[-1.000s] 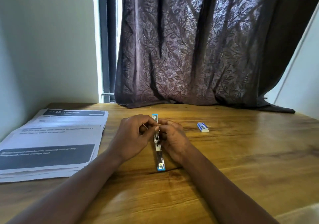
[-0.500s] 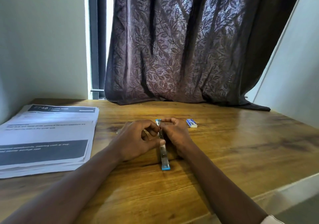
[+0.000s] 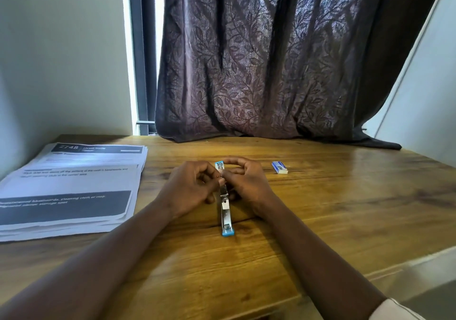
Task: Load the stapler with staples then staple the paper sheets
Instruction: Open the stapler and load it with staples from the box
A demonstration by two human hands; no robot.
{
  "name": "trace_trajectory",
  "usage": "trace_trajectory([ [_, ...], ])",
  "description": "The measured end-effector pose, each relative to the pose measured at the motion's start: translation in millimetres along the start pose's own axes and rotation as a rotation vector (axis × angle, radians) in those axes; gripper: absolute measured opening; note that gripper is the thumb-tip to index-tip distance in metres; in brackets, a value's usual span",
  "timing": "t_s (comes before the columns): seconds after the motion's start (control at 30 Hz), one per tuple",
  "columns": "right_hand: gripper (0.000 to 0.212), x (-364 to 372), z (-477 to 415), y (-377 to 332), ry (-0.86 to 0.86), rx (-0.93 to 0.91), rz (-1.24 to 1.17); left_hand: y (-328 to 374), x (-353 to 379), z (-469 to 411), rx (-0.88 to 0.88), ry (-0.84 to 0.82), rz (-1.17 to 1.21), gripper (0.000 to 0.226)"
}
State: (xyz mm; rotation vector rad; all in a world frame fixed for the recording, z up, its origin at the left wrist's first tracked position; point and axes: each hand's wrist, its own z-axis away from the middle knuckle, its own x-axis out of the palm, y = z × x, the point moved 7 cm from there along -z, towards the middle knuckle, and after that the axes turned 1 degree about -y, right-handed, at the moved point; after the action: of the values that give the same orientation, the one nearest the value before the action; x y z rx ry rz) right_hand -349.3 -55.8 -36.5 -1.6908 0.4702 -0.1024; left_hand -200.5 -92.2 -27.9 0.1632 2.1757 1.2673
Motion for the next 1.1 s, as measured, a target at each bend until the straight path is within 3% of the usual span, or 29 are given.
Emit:
trace_trajectory([
  [0.27, 0.013, 9.0, 3.9, -6.6, -0.08, 0.018, -0.202, -8.5, -11.3, -1.0, -0.132, 0.113, 0.087, 0.015],
  [0.33, 0.021, 10.9, 4.9, -7.1, -0.102, 0.033, -0.228, -7.9, -14.3, -1.0, -0.131, 0.129, 0.08, 0.018],
  [0.5, 0.027, 9.5, 7.2, -7.6, -0.066, 0.031, -0.232, -4.2, -12.4, -0.4, -0.062, -0.017, -0.012, 0.014],
  [0.67, 0.01, -10.7, -4.3, 6.0, 0.148, 0.126, -0.345, 9.6, -8.9, 6.7, 0.117, -0.184, -0.214, 0.059],
  [0.73, 0.009, -15.7, -7.8, 12.8, 0.2, 0.172, -0.436, 15.5, -6.4, 10.8, 0.204, -0.204, -0.288, 0.067],
  [0.83, 0.008, -19.6, -10.3, 16.6, 0.232, 0.198, -0.5, 23.1, -1.8, 15.0, 0.293, -0.202, -0.318, 0.063],
  [0.93, 0.014, -20.5, -10.6, 17.0, 0.241, 0.2, -0.529, 28.3, -3.5, 15.4, 0.33, -0.099, -0.263, 0.047],
  [1.1, 0.02, -9.9, -6.4, 7.8, 0.144, 0.113, -0.42, 23.1, -16.0, 10.0, 0.185, 0.093, 0.001, 0.015],
])
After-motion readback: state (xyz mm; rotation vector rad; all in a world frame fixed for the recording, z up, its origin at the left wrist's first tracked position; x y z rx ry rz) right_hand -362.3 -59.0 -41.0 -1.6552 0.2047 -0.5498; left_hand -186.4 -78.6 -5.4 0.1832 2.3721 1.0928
